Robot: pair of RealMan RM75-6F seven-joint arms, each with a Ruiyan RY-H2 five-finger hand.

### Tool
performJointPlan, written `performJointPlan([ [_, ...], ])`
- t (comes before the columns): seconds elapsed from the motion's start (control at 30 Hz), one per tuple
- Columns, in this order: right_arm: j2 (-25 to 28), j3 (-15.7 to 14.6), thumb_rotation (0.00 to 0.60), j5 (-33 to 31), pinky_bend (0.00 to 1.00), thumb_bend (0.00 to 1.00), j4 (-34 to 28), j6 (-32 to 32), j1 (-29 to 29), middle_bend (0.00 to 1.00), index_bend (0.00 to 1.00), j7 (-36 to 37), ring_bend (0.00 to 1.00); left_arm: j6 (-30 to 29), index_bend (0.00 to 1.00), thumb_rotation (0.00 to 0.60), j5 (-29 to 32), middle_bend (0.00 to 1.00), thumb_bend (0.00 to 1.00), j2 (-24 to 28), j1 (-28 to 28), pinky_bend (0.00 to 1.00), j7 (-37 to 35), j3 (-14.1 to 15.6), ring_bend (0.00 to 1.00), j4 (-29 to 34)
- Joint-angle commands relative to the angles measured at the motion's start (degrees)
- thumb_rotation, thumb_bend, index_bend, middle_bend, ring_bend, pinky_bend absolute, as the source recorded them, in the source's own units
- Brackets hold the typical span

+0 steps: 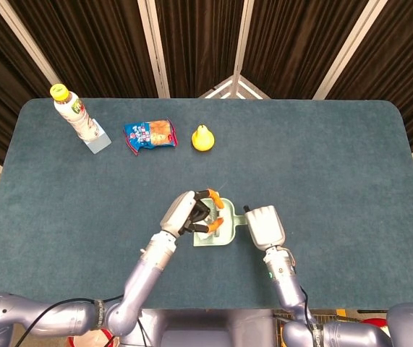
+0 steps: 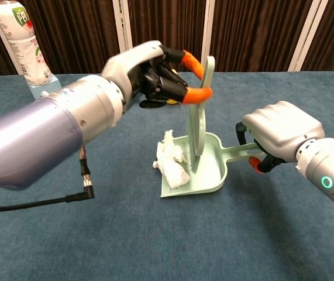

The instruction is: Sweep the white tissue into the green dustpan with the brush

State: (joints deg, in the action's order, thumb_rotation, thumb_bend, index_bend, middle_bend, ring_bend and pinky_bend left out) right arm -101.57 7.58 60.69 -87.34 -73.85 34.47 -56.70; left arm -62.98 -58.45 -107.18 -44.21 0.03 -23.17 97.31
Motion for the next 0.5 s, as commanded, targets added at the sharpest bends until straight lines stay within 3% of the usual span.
performJointPlan([
  [0.03,-0.16,-0.08,0.6,0.02,0.85,0.49,0.27,0.07,-0.03,0.85,0.54,0.1,0.86,-0.26,0.78,0.6,-3.73,1.0,0.63,2.69,1.77,1.0,-4.56,-0.39,1.0,1.57],
  [0.27,-0.53,-0.27,0.6,0.04,0.85,0.49,0.7,0.18,-0.08,0.85,0.54,0.01,0.87,-0.66,0.78,0.6,-7.27,1.0,0.62,5.95,3.03,1.0,-10.17,-1.64,1.0,3.23],
  [0.5,-0.11,-0.15,0.6,-0.06,0.85,0.49,0.43,0.11,-0.17,0.85,0.54,-0.2,0.86,-1.46,0.79,0.6,-7.67,1.0,0.62,11.24,4.81,1.0,-4.72,1.22,1.0,5.47],
])
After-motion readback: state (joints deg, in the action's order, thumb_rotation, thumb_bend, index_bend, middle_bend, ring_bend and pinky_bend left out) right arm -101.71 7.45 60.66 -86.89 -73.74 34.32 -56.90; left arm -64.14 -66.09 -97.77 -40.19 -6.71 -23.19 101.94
